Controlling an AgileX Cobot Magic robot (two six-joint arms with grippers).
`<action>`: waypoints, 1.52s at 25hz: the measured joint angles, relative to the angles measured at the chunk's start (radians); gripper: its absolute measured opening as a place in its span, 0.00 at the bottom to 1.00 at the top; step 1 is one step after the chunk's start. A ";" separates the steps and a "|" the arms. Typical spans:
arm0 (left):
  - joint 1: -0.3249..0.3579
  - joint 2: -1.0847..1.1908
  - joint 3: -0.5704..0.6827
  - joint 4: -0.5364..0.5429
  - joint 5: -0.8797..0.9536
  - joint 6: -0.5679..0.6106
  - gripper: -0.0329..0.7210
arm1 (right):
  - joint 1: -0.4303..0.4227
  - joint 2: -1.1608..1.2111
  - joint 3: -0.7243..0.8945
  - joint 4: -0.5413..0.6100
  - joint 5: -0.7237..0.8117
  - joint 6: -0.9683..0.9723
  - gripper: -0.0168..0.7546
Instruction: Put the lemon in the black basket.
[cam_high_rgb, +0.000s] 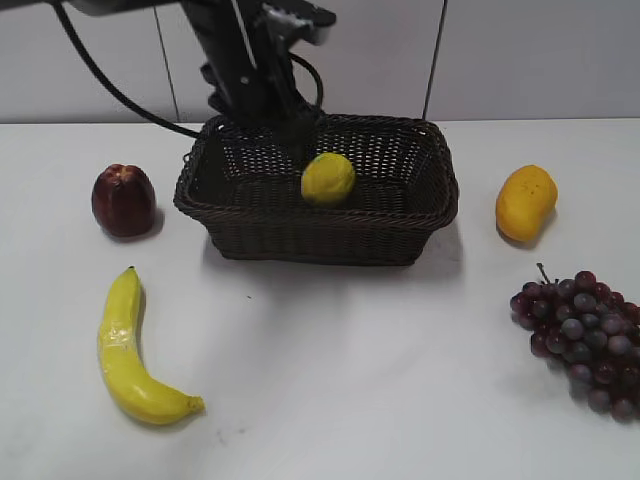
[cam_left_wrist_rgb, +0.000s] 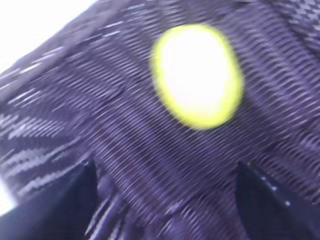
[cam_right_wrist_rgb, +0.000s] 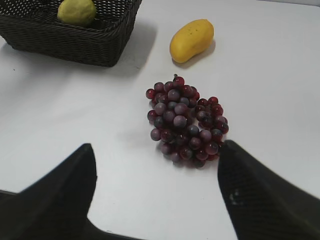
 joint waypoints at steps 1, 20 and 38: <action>0.017 -0.016 0.000 0.007 0.029 -0.022 0.90 | 0.000 0.000 0.000 0.000 0.000 0.000 0.76; 0.524 -0.313 0.334 0.009 0.247 -0.198 0.82 | 0.000 0.000 0.000 0.000 0.000 0.000 0.76; 0.542 -0.876 1.276 0.028 0.132 -0.198 0.82 | 0.000 0.000 0.000 0.000 0.000 0.000 0.76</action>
